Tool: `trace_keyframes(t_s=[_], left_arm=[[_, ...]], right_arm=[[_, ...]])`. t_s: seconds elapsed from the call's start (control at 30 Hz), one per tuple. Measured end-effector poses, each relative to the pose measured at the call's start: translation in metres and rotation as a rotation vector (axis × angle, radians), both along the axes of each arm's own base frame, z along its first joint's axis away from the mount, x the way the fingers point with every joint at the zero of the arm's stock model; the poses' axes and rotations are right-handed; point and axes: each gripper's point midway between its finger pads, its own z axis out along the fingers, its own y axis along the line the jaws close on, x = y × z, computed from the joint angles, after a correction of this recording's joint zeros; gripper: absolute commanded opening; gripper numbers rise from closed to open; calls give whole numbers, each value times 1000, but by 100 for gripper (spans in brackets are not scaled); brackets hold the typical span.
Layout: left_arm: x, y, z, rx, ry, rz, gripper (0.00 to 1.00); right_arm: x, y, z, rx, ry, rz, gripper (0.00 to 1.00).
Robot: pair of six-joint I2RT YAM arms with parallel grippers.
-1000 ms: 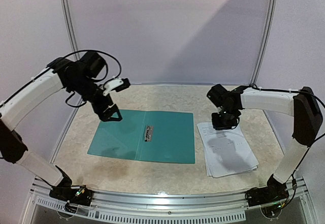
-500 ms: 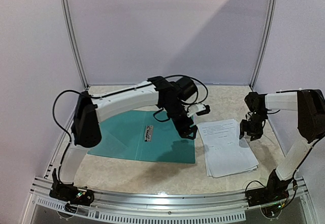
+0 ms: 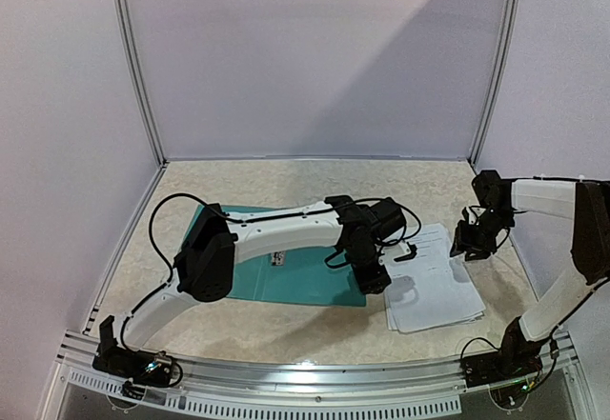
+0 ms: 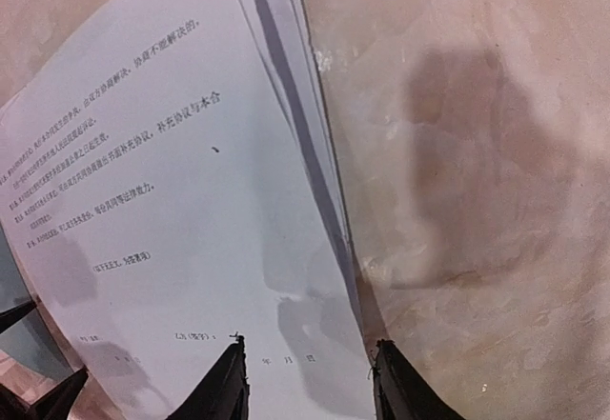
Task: Put the files into the folder
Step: Pick up the file from the center of the board.
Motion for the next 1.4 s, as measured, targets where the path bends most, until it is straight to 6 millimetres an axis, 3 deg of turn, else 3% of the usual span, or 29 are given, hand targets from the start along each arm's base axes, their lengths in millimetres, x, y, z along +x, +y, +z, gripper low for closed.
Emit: trace_keyframes(t_s=[0.13, 0.23, 0.47, 0.67, 1.07, 1.23, 1.4], left_arm=[[1, -2, -4, 0, -6, 4, 70], [2, -3, -3, -4, -11, 4, 70], [2, -5, -5, -7, -13, 3, 69], [2, -7, -6, -11, -14, 2, 69], [5, -12, -6, -22, -19, 3, 68], [5, -12, -6, -22, -19, 3, 67], [5, -12, -6, -23, -20, 3, 67]], right_arm=[[-2, -1, -2, -5, 2, 4, 64], [-1, -3, -4, -19, 1, -2, 67], [-4, -3, -24, -21, 53, 2, 61], [-2, 2, -23, 8, 43, 10, 55], [-1, 18, 6, 94, -48, 23, 50], [-2, 29, 7, 150, -52, 39, 43], [-2, 36, 7, 194, -53, 37, 44]])
